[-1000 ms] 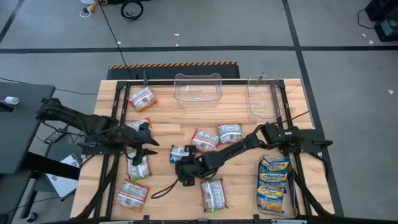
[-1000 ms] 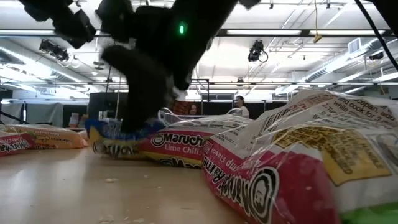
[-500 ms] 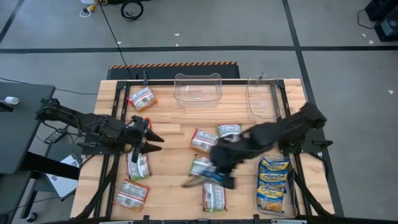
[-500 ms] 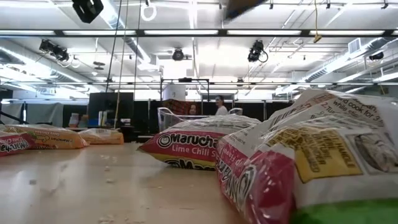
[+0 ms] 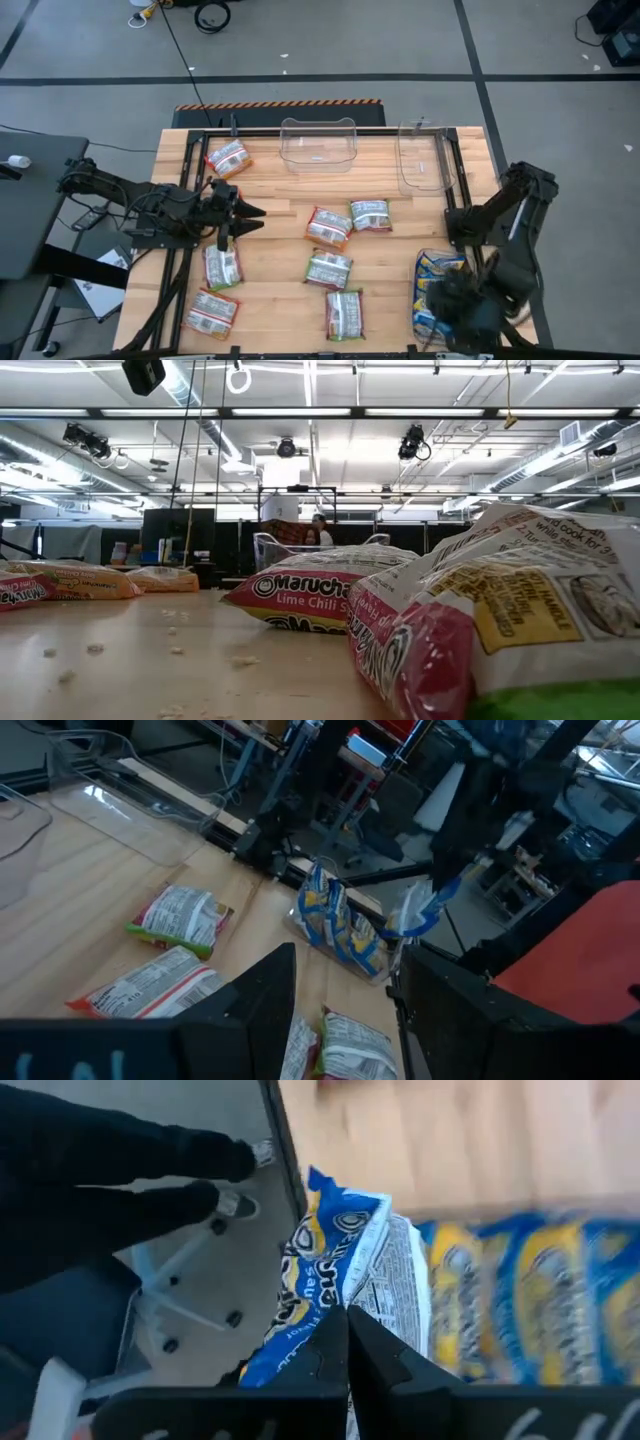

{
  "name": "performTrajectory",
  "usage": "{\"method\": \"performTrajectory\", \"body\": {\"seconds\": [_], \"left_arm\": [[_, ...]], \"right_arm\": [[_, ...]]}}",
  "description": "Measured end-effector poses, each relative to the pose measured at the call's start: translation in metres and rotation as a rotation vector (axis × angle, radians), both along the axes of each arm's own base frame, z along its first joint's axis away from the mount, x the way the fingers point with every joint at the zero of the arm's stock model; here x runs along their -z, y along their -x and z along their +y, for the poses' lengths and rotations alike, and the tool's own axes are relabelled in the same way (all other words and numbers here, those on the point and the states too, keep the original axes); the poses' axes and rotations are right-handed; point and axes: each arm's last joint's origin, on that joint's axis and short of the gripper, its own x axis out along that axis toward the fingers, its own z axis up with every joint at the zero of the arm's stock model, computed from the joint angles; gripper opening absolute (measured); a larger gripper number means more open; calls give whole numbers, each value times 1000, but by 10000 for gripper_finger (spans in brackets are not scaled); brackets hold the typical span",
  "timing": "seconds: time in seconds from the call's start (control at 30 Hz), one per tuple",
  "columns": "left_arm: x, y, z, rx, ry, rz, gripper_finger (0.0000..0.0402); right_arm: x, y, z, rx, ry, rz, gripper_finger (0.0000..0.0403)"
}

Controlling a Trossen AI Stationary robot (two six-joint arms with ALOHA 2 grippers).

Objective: Sort Maruchan noodles
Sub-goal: Put the blue noodle pack into the bottom transparent bin

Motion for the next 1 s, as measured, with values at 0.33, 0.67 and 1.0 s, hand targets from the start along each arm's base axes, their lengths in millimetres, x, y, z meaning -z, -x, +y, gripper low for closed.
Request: {"method": "performTrajectory", "body": {"seconds": [0.33,0.67,1.0], "left_arm": [[0,0,1,-45,19,-3,185],[0,0,2,-69,17,-5,185],[0,0,6,-159,-25,-2,185]], "right_arm": [[61,14,27,39,-143,-27,2],[89,24,14,-76,-29,87,7],[48,29,-29,-70,19,118,105]]}}
